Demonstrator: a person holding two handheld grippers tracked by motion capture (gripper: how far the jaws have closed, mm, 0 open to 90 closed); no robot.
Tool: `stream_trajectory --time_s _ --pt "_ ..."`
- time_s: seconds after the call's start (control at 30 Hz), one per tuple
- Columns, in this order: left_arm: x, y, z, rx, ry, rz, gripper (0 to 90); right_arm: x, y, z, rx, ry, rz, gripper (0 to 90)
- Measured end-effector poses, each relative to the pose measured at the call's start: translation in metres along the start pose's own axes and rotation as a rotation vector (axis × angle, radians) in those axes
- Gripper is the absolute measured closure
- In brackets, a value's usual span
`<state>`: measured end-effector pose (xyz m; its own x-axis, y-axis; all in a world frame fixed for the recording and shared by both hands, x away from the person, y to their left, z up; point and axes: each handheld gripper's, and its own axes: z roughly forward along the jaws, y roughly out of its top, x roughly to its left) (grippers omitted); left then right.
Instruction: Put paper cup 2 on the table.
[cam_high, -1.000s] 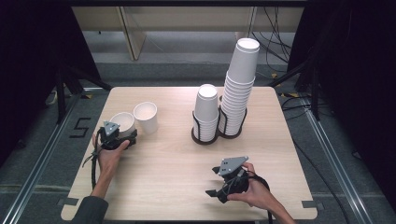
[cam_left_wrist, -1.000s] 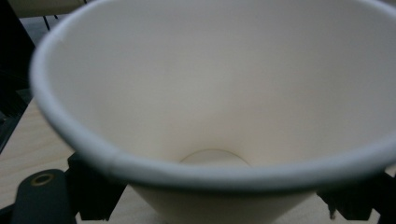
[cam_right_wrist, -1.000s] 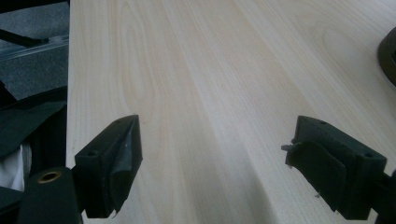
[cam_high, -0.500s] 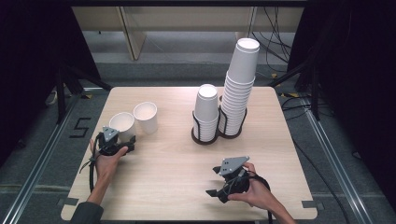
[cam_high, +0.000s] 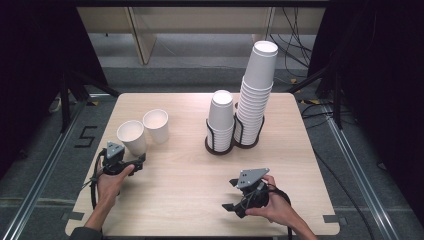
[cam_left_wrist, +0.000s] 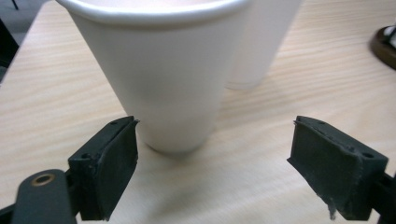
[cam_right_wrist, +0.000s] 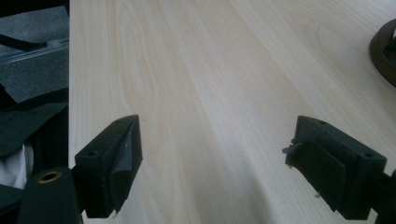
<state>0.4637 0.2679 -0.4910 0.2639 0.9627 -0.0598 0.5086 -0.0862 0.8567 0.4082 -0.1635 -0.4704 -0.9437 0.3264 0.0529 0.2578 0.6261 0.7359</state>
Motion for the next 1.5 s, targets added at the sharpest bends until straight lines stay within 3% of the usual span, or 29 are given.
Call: stream_trajectory --time_s 0.2,0.27,0.43,0.53,0.8,1.0,1.2,1.23,1.5 --pt "-0.020 -0.005 -0.019 -0.017 -0.019 0.030 14.7 0.000 -0.001 0.000 -0.004 -0.005 -0.005 17.4" --pt "-0.026 -0.006 -0.022 -0.040 -0.045 0.018 14.7 0.001 -0.001 0.000 -0.003 -0.007 -0.005 17.4" --pt "-0.045 -0.011 -0.032 -0.061 -0.093 0.034 14.7 0.003 -0.002 -0.002 -0.009 -0.007 -0.003 17.4" --pt "-0.055 -0.017 -0.036 -0.072 -0.091 0.054 14.7 0.003 -0.003 -0.004 -0.013 -0.019 0.000 17.6" --pt "-0.074 -0.028 -0.045 -0.097 -0.150 0.045 14.8 0.003 -0.004 -0.008 -0.033 -0.033 0.005 17.7" --pt "-0.093 -0.035 -0.051 -0.100 -0.196 0.081 14.7 0.003 -0.007 -0.009 -0.041 -0.038 0.017 17.8" --pt "-0.107 -0.044 -0.055 -0.096 -0.236 0.088 14.7 0.004 -0.009 -0.011 -0.051 -0.051 0.030 17.7" --pt "-0.110 -0.045 -0.056 -0.087 -0.239 0.091 14.7 0.005 -0.010 -0.011 -0.053 -0.054 0.051 17.7" --pt "-0.132 -0.054 -0.062 -0.084 -0.293 0.123 14.7 0.006 -0.013 -0.015 -0.066 -0.054 0.047 17.7"
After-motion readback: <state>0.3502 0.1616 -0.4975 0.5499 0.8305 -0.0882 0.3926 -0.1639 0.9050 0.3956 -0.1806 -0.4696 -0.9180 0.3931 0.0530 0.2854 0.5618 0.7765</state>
